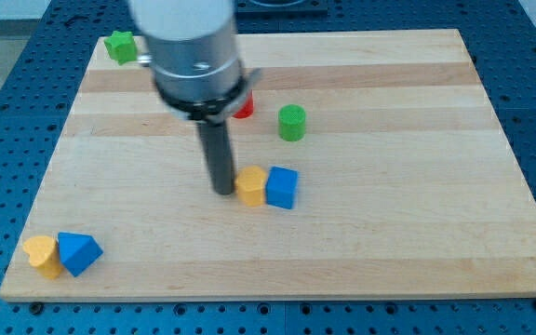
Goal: Separate the yellow hexagon and blue cube
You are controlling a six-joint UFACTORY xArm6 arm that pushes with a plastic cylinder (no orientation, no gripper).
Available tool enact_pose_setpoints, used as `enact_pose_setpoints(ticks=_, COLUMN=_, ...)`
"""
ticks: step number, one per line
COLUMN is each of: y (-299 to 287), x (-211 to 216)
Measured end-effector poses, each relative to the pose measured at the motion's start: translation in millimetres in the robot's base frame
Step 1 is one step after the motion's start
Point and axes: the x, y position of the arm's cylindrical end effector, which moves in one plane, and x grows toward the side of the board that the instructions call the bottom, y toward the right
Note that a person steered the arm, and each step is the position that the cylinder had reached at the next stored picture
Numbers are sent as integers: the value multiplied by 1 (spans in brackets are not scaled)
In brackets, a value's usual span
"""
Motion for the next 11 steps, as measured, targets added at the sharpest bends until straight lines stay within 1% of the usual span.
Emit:
enact_pose_setpoints(ticks=2, y=101, x=-9)
enact_pose_setpoints(ticks=3, y=106, x=-22)
enact_pose_setpoints(ticks=4, y=81, x=-26)
enact_pose_setpoints(ticks=5, y=74, x=-12)
enact_pose_setpoints(ticks=6, y=74, x=18)
enact_pose_setpoints(ticks=7, y=95, x=31)
enact_pose_setpoints(ticks=9, y=129, x=32)
enact_pose_setpoints(ticks=11, y=130, x=24)
